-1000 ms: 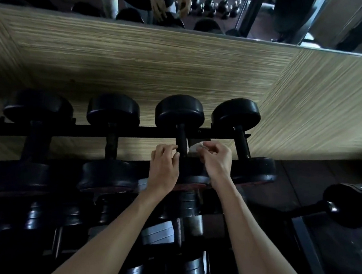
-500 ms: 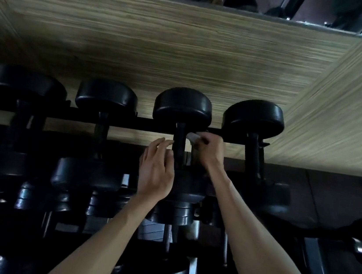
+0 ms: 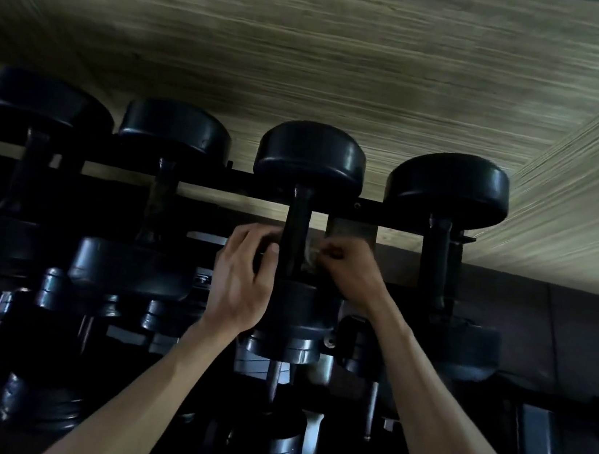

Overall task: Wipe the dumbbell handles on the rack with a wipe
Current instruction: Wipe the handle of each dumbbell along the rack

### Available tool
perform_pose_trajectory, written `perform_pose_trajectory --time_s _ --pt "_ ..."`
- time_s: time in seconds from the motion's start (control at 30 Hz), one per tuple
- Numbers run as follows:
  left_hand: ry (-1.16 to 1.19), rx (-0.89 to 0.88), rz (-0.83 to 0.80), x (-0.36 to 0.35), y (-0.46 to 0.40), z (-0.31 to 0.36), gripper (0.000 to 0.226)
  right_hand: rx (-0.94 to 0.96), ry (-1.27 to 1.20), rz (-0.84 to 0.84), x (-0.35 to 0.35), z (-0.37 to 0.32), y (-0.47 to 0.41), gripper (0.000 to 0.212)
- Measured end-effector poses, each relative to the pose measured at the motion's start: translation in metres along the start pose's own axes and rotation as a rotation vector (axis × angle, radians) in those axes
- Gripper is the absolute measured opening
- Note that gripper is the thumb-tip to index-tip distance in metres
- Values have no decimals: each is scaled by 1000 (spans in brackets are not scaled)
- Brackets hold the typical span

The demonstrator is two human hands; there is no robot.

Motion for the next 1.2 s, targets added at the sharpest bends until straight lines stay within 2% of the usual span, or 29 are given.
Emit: perform_pose_trajectory --time_s 0.1,0.17,0.27,0.33,0.43,0.47,0.57,0.67,0.77,0.87,0.9,1.07,1.13,1.2 --pt "-9 34 7 -1 1 1 32 39 -20 168 5 -14 -16 18" --pt "-24 44 9 0 2 1 34 29 -78 245 2 -21 -31 17" --pt "-18 65 10 0 3 0 36 -7 -119 203 -5 -16 -34 15" --pt "-8 67 14 -1 3 0 37 -31 -121 87 -2 -10 -13 15" --pt "-4 63 20 -1 3 0 36 -37 7 -75 -1 -4 10 18" --pt "1 65 20 -1 3 0 36 -21 38 -49 -1 -5 7 20" --pt "5 65 11 -1 3 1 35 45 7 174 -1 -18 -15 21" --pt "6 75 5 -1 2 2 38 93 -22 320 0 -30 -23 16" --pt "12 72 16 -1 3 3 37 122 45 265 1 -34 -2 17" --pt "20 71 23 -1 3 3 37 27 116 95 -3 -22 15 10" --pt "21 68 23 -1 3 3 37 8 129 85 -3 -20 16 9" --pt "27 75 20 -1 3 4 35 64 -17 336 1 -34 -15 14" --pt "28 72 19 -1 3 4 36 51 -57 351 2 -35 -30 13" --pt "40 72 18 -1 3 3 36 34 -36 296 -1 -29 -30 16"
Point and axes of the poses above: each hand's wrist, its own y-axis away from the middle knuckle, its own x-axis out of the back of the hand, z = x × y, the point moved 2 cm from there along -y, towards the middle knuckle, and after that the axes turned 6 degrees about y, right-handed, at the moved point
